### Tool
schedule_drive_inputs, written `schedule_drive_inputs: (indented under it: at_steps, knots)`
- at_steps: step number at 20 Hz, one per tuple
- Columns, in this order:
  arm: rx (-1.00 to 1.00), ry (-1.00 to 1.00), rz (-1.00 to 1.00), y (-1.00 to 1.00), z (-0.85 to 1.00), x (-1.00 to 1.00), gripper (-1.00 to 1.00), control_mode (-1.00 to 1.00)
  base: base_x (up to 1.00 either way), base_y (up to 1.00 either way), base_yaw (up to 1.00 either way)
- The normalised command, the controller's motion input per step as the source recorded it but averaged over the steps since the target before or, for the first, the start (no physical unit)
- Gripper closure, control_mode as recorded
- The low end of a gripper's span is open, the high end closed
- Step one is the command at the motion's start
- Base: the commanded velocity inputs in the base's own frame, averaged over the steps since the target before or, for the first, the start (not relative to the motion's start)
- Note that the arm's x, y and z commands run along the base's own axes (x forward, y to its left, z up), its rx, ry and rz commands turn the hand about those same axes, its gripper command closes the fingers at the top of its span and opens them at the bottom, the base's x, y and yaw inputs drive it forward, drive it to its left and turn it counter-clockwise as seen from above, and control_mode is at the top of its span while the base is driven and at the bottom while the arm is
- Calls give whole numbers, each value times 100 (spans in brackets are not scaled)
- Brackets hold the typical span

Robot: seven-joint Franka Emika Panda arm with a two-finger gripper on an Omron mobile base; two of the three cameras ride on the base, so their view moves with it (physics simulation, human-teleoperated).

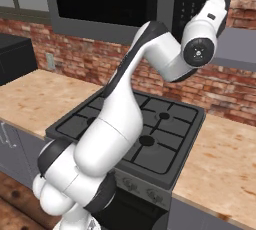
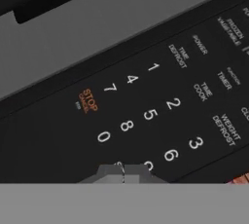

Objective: Place the tupperware containing the fish and onion meal in the microwave. Close the microwave door and press the start button to reheat the meal.

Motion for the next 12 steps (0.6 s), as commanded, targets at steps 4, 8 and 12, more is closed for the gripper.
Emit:
schedule_drive_inputs:
  at_steps: [4, 8, 12]
  knots:
    - [0, 0, 0, 0, -11, 32, 100, -100, 0, 0, 0]
    - [0, 0, 0, 0, -13, 34, 100, -100, 0, 0, 0]
    - [0, 0, 0, -12, -13, 32, 100, -100, 0, 0, 0]
